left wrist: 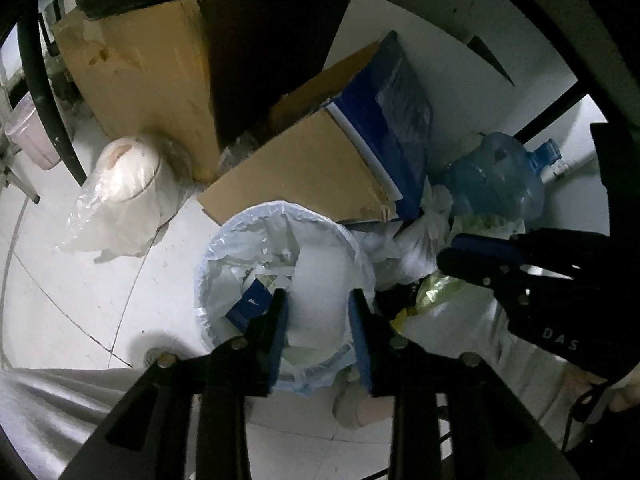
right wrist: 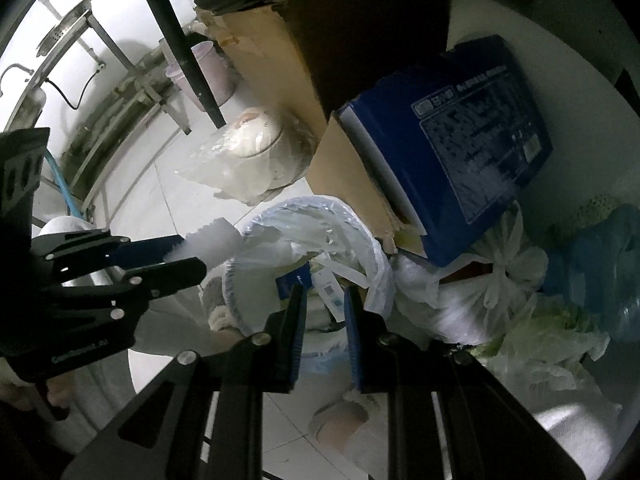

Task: Collect trash
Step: 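Open the left gripper over the bin while the right releases the blue tag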

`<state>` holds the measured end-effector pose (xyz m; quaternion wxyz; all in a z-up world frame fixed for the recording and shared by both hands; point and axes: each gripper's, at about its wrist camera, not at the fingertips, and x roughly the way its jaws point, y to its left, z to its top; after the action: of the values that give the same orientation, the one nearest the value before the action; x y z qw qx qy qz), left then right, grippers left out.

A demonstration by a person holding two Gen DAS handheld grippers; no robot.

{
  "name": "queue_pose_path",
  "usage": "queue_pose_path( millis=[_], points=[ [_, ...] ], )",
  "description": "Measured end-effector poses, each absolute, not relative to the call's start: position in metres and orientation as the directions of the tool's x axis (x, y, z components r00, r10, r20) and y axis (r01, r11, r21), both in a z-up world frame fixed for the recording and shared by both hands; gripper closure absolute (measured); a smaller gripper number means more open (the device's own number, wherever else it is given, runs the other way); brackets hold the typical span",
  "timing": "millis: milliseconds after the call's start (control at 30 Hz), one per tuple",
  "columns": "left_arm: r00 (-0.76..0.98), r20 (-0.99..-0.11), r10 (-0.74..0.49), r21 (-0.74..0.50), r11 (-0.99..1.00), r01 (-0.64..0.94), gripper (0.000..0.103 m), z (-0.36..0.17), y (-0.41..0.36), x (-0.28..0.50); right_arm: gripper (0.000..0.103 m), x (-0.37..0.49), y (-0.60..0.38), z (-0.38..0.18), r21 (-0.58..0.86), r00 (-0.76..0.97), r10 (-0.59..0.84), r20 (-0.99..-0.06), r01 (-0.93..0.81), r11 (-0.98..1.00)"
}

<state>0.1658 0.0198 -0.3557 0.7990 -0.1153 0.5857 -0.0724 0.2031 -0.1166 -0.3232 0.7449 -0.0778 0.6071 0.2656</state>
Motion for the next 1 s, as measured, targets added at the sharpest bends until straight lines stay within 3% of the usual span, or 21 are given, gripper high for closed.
queue_pose_path(
  millis=[33,200,1000],
  points=[
    [0.299,-0.920,-0.254,-0.271,0.962,-0.019,0.054,-0.357,0.019,0.166,0.085,0.203,-0.117,-0.323,0.207,0.121,0.301,-0.946,-0.488,0.848],
    [0.312,-0.916,-0.252,-0.269,0.963,-0.013,0.043,-0.352,0.017,0.164,0.083,0.202,-0.117,-0.320,0.211,0.125,0.304,-0.944,-0.478,0.852],
    [0.414,-0.887,-0.204,-0.230,0.973,-0.013,0.043,-0.304,0.018,0.124,0.079,0.170,-0.116,-0.275,0.194,0.192,0.335,-0.922,-0.519,0.832]
  ],
)
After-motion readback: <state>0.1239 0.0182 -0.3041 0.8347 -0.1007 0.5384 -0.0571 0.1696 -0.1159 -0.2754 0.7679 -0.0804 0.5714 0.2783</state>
